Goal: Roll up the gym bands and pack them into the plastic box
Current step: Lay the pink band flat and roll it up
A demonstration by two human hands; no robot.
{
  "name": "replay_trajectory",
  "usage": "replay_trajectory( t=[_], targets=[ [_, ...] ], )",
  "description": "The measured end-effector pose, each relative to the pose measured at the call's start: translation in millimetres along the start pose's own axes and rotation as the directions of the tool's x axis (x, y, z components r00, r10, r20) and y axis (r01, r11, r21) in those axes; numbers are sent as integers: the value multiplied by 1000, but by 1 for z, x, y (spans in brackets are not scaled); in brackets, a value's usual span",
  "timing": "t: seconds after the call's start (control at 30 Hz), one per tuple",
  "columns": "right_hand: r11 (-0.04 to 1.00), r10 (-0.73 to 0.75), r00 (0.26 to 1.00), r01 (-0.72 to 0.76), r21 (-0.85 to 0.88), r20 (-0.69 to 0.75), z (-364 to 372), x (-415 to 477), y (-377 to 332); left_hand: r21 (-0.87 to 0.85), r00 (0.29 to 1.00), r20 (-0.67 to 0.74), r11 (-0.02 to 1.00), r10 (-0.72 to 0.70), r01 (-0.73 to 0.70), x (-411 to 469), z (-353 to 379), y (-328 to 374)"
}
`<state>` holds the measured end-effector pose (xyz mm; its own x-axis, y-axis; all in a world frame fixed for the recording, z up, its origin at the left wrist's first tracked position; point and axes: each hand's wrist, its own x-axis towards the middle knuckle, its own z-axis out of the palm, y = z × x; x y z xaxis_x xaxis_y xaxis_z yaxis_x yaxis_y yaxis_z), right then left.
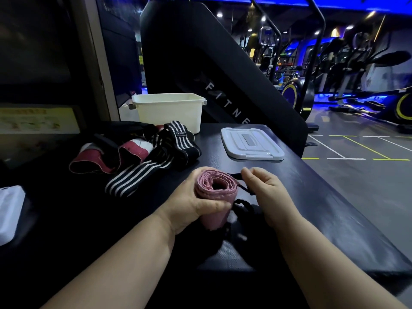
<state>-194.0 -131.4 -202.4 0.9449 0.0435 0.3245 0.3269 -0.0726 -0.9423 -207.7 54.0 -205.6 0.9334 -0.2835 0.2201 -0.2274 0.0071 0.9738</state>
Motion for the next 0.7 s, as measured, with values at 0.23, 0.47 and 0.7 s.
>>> replay_trajectory(
  t=[0.23, 0.47, 0.7],
  targets=[
    [874, -7, 993, -52, 483, 121, 4, -3, -4, 8, 1000, 0, 1000, -12, 12, 1, 2, 1],
    [977, -49, 992, 23, 211, 116, -1, -2, -6, -39, 999, -18, 999, -28, 27, 2, 0, -3],
    [975, -37, 962, -24, 220, 271, 4, -6, -3, -55, 997, -76, 998, -22, 18, 3, 2, -3]
  ],
)
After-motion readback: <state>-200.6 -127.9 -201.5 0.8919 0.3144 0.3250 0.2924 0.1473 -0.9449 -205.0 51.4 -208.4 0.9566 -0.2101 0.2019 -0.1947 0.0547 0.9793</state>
